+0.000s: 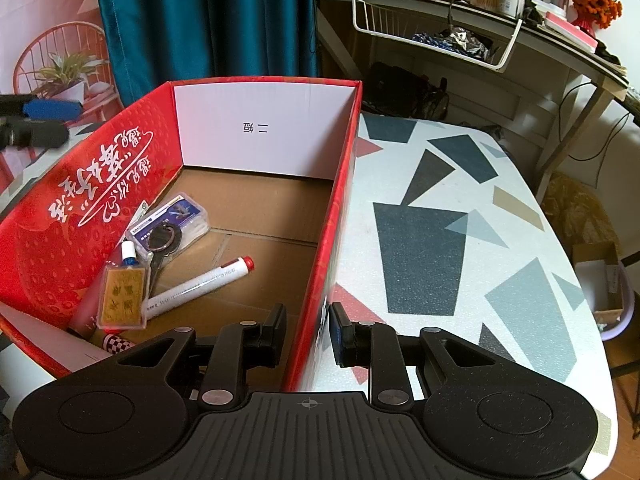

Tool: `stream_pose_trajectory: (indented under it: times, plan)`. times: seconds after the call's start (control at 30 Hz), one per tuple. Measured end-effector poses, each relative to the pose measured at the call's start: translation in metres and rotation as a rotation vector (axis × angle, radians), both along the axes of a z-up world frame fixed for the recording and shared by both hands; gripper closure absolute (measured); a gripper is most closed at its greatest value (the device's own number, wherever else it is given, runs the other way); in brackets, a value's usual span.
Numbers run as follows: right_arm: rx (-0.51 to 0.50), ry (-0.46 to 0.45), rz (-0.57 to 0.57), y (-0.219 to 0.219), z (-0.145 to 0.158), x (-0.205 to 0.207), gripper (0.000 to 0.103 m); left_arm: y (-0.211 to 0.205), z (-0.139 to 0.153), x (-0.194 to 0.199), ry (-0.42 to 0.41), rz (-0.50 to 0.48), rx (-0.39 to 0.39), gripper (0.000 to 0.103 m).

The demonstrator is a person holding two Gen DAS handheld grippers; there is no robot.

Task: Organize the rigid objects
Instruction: 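Carry the gold card into the red box and open the left gripper, then return the left tool and grasp the lavender ONGRICH power bank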

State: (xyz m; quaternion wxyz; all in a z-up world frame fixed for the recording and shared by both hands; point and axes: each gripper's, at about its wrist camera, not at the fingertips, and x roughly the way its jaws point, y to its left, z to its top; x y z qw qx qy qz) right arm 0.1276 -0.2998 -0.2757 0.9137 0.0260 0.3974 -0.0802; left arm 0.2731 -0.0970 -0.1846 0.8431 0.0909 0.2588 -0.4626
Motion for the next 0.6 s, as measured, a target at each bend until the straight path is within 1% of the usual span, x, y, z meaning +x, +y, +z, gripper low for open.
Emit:
stream_pose_trajectory:
  times: [0.13, 0.23, 0.3, 0.33, 0.43, 0.5, 0.6]
  plan:
    - [0.000, -0.001, 0.000, 0.000, 0.000, 0.000, 0.080, 0.029, -0.005, 0.032, 0.058, 0.196, 0.002, 0.000]
    - [0.000, 0.000, 0.000, 0.000, 0.000, 0.000, 0.080, 0.049, -0.016, 0.050, 0.064, 0.326, 0.040, 0.000]
    - [-0.001, 0.001, 0.000, 0.000, 0.000, 0.000, 0.080, 0.060, -0.026, 0.062, 0.068, 0.409, 0.079, 0.000]
    - [-0.001, 0.002, 0.000, 0.000, 0.000, 0.000, 0.080, 0.065, -0.030, 0.067, 0.073, 0.438, 0.091, 0.000]
    - [0.000, 0.002, 0.001, 0.000, -0.001, 0.000, 0.080, 0.079, -0.043, 0.082, 0.095, 0.486, 0.107, 0.000]
    - [0.000, 0.002, 0.001, 0.000, -0.001, 0.000, 0.080, 0.085, -0.051, 0.090, 0.110, 0.484, 0.104, 0.000]
    - [0.000, 0.007, 0.002, 0.000, -0.001, 0.000, 0.080, 0.087, -0.067, 0.099, 0.110, 0.509, 0.148, 0.000]
